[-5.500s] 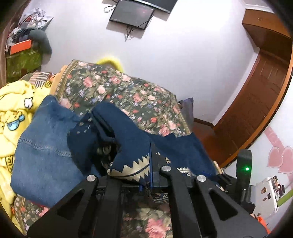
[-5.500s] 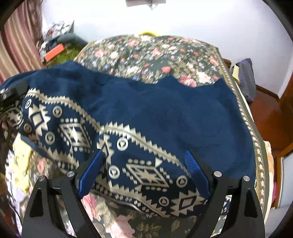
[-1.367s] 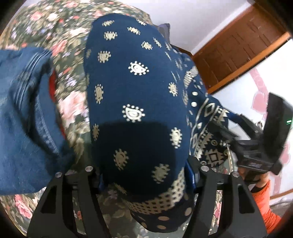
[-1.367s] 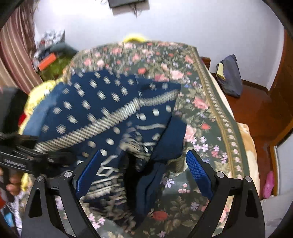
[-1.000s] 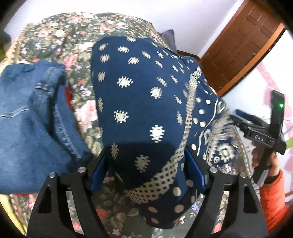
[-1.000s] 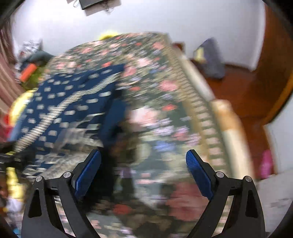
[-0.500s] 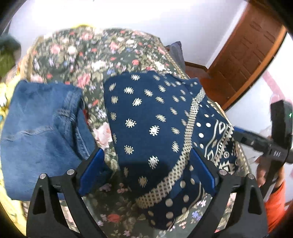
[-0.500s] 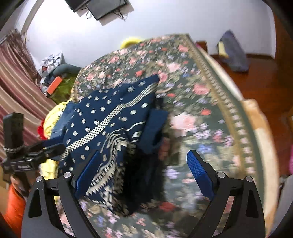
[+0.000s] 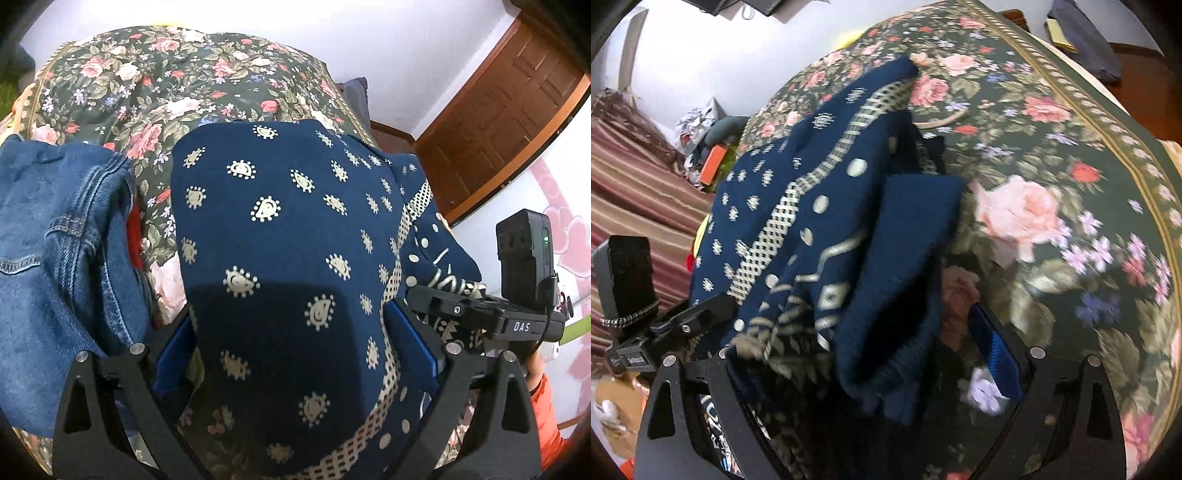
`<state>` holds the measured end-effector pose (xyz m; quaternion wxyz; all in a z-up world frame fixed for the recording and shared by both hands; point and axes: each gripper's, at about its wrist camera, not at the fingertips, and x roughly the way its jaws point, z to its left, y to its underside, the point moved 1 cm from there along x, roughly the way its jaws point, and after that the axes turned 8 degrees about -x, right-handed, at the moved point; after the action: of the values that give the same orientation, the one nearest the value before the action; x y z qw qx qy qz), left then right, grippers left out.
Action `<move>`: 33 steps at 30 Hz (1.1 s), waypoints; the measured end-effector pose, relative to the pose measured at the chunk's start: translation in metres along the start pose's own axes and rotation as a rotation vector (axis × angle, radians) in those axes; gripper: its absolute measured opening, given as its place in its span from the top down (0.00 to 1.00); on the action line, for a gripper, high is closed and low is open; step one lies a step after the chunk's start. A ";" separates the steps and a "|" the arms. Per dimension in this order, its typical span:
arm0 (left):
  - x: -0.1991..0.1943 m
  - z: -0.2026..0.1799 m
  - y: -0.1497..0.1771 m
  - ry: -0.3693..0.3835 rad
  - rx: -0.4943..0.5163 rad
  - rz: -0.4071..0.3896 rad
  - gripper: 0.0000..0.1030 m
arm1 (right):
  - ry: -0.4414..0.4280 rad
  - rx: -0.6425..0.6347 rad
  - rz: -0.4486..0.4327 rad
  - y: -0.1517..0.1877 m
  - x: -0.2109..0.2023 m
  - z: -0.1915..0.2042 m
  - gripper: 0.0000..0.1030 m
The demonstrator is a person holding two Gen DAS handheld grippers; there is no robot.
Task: Fold large clothes
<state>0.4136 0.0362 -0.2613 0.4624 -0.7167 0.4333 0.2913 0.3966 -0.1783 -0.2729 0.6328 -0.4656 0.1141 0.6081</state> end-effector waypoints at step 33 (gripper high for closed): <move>-0.192 -0.020 0.004 0.098 0.099 -0.327 0.63 | 0.004 -0.313 -0.206 -0.024 -0.069 0.160 0.74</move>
<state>0.3228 0.0846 -0.0977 0.5168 -0.7671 0.3469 0.1554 0.3342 -0.1030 -0.1265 0.6114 -0.5688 -0.0289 0.5494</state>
